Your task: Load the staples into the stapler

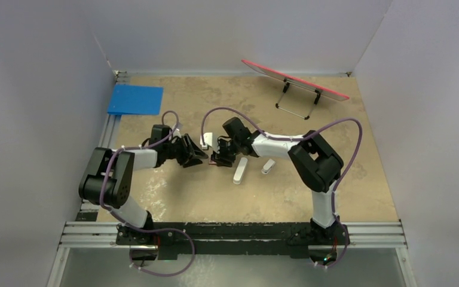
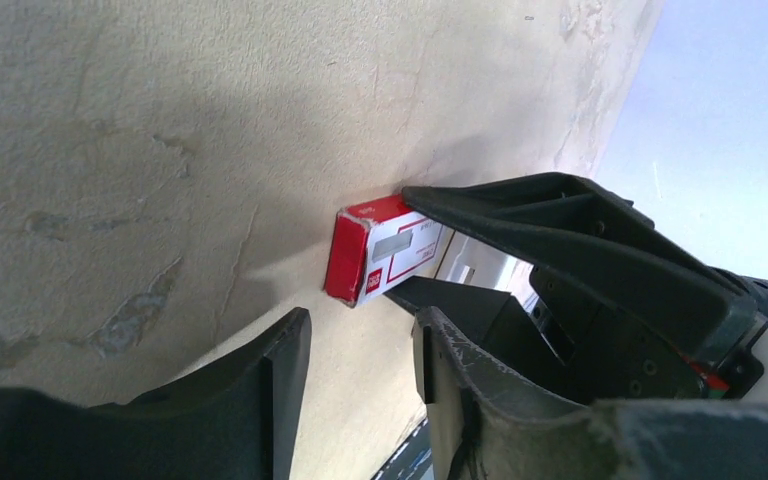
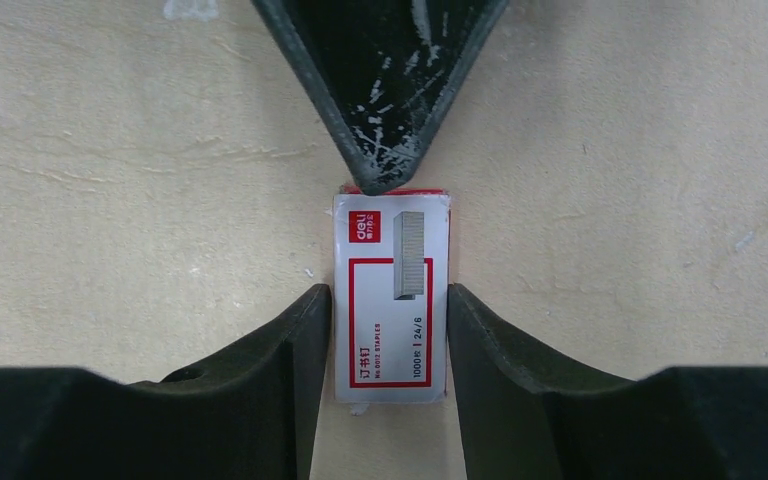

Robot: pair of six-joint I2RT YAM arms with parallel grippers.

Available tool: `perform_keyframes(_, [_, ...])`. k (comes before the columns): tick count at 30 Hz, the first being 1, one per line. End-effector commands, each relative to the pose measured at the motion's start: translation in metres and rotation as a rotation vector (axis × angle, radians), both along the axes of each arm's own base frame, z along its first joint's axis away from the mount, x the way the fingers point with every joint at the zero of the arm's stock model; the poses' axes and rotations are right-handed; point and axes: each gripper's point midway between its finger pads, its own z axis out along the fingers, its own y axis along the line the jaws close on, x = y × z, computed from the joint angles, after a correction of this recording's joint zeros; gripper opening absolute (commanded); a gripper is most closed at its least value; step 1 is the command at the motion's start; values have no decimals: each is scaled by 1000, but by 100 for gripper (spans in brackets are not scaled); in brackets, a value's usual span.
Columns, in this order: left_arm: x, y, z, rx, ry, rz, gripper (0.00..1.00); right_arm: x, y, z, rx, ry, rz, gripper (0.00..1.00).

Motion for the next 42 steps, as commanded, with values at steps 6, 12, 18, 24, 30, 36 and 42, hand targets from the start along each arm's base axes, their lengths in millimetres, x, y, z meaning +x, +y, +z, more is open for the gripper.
perform_keyframes(6, [8,-14,5,-58,-30,-49,31,-13,17,1,24,25,61,50])
perform_keyframes(12, [6,-17,1,-51,-16,-57,28,-13,22,1,30,30,60,50])
perform_keyframes(18, [9,-18,1,-60,-22,-55,23,-14,24,3,37,23,65,49])
perform_keyframes(24, [10,-20,-2,-72,-16,-57,21,-18,24,1,29,23,64,45])
perform_keyframes(30, [6,-24,2,-108,-1,-69,21,-17,31,4,54,-2,68,43])
perform_keyframes(36, [0,-29,2,-172,19,-88,21,-17,40,8,85,-1,81,42])
perform_keyframes(42, [1,-27,5,-154,2,-76,21,-18,51,12,113,-9,89,43])
